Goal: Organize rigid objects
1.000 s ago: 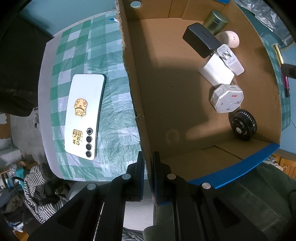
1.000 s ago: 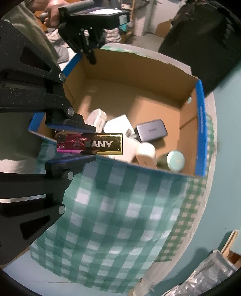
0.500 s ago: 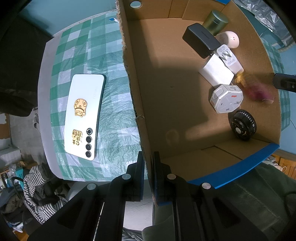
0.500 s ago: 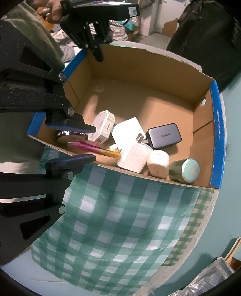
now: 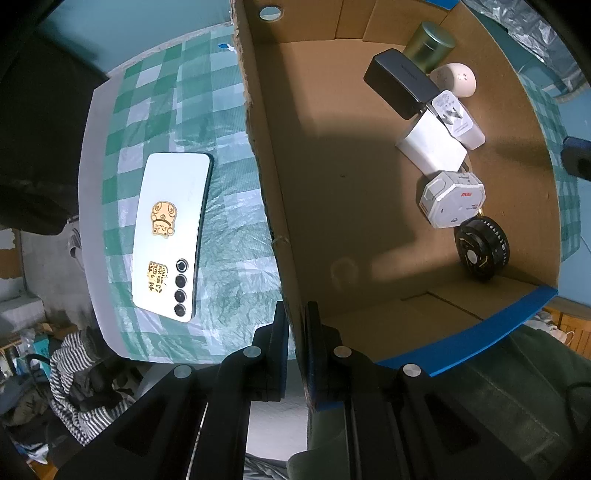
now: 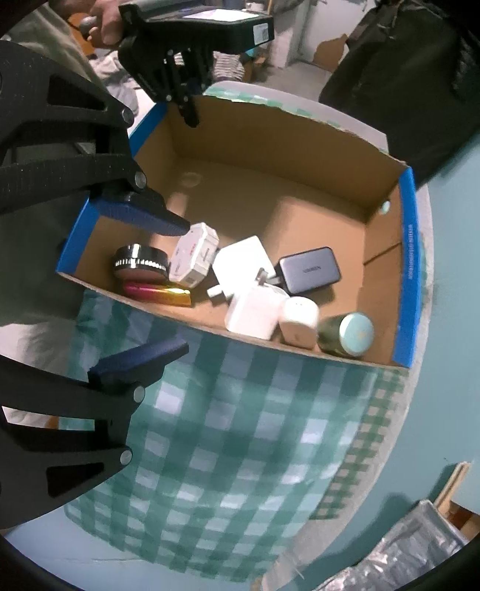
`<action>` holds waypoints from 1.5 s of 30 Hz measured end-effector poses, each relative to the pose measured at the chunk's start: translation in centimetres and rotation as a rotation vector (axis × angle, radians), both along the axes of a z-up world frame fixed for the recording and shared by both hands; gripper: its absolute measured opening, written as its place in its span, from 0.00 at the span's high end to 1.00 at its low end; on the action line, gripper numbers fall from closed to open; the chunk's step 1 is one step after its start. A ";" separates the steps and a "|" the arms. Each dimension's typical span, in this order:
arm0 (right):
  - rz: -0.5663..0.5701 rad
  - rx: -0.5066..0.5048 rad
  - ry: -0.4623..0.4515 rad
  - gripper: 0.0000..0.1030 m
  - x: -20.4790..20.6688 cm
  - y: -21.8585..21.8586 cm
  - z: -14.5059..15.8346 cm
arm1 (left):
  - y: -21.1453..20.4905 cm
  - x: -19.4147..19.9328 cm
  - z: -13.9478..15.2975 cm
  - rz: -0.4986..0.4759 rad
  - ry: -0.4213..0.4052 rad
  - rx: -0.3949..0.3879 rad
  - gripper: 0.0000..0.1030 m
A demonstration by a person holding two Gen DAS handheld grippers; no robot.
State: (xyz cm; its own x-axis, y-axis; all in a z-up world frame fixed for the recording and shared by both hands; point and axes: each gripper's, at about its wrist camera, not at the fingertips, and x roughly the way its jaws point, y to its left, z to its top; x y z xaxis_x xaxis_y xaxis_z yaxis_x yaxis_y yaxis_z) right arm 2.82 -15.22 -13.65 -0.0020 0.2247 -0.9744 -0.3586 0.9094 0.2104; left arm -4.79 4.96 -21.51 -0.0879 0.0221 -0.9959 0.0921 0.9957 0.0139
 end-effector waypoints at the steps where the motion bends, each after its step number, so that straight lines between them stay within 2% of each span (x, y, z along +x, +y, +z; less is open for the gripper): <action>1: -0.003 -0.002 -0.008 0.43 0.0 -0.1 0.2 | 0.0 0.1 0.1 0.000 -0.001 0.002 0.92; 7: -0.036 -0.026 -0.065 0.38 0.2 -0.9 1.8 | -0.6 0.5 1.4 0.004 -0.021 0.010 0.92; 8: -0.046 -0.029 -0.075 0.37 0.3 -1.1 2.0 | -0.6 0.6 1.8 0.004 -0.029 0.009 0.89; 9: -0.065 -0.023 -0.083 0.37 0.4 -1.4 2.4 | -0.7 0.7 2.1 0.005 -0.037 0.009 0.79; 11: -0.110 0.004 -0.093 0.37 0.5 -2.1 3.0 | -1.0 1.1 3.1 0.006 -0.070 0.021 0.64; 16: -0.165 0.010 -0.165 0.37 0.7 -3.2 5.2 | -2.3 2.1 6.0 -0.001 -0.140 0.032 0.56; 18: -0.178 0.012 -0.199 0.37 0.8 -3.8 6.3 | -2.6 2.6 7.6 0.003 -0.182 0.017 0.43; 19: -0.183 0.012 -0.208 0.37 0.8 -3.9 6.7 | -2.5 2.9 8.4 0.005 -0.208 0.010 0.40; 21: -0.207 0.027 -0.233 0.37 0.9 -4.5 7.9 | -2.9 3.3 10.0 0.006 -0.258 0.002 0.29; 24: -0.230 0.040 -0.275 0.37 0.8 -5.1 9.5 | -3.5 4.0 12.5 0.012 -0.335 -0.008 0.22; 28: -0.243 0.021 -0.362 0.36 0.7 -5.6 11.5 | -3.3 4.7 14.8 0.039 -0.400 -0.030 0.20; 31: -0.240 -0.004 -0.452 0.33 0.4 -5.8 13.3 | -3.1 4.9 16.2 0.064 -0.442 -0.038 0.13; 35: -0.232 -0.012 -0.545 0.32 0.2 -6.1 15.2 | -3.0 4.8 18.1 0.086 -0.512 -0.028 0.11; 40: -0.237 0.007 -0.579 0.32 0.1 -6.9 16.4 | -3.4 4.3 20.1 0.079 -0.607 0.000 0.10; 45: -0.244 0.008 -0.600 0.32 0.0 -7.6 16.9 | -4.3 3.6 22.0 0.046 -0.708 0.026 0.01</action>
